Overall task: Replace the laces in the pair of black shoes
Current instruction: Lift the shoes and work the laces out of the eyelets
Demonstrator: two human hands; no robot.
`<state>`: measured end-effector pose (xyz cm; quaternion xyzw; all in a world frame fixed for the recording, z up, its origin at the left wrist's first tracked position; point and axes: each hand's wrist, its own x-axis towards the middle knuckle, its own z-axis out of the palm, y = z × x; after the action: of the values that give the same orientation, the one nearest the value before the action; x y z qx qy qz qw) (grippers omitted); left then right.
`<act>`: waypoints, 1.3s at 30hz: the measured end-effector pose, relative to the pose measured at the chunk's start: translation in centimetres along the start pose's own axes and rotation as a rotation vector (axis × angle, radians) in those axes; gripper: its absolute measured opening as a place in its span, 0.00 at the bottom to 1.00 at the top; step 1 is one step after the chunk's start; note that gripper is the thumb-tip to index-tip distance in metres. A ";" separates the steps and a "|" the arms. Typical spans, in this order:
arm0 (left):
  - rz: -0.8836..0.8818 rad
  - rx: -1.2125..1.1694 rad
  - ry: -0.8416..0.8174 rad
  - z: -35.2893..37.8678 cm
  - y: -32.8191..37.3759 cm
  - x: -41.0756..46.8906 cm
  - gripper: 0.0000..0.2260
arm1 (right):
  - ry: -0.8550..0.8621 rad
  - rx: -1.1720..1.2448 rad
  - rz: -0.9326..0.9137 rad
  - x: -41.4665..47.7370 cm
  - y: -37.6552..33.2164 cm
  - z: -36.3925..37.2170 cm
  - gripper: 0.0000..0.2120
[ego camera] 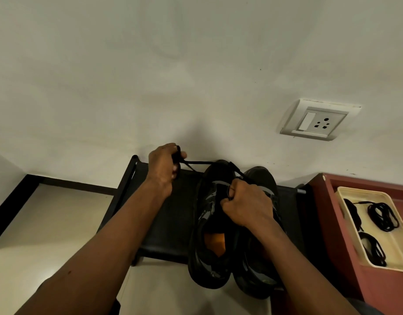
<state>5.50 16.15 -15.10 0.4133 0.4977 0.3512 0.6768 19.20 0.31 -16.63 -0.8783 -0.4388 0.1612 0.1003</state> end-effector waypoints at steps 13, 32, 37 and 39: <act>0.374 1.228 -0.417 0.8 -2.8 -1.2 0.08 | -0.035 -0.024 0.000 -0.1 -0.4 -0.4 0.09; 0.449 1.167 -0.002 0.4 -2.4 -0.2 0.02 | -0.065 -0.046 0.020 -0.2 -0.6 -0.6 0.09; 0.378 0.946 0.167 -0.3 -2.0 0.8 0.05 | -0.072 -0.031 0.033 -0.2 -0.6 -0.7 0.08; 0.376 0.909 0.178 -0.2 -2.3 0.8 0.05 | -0.070 -0.022 0.032 -0.3 -0.6 -0.7 0.08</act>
<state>5.67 15.97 -17.58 0.7175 0.5731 0.2488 0.3079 18.85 0.44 -15.72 -0.8801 -0.4296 0.1887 0.0725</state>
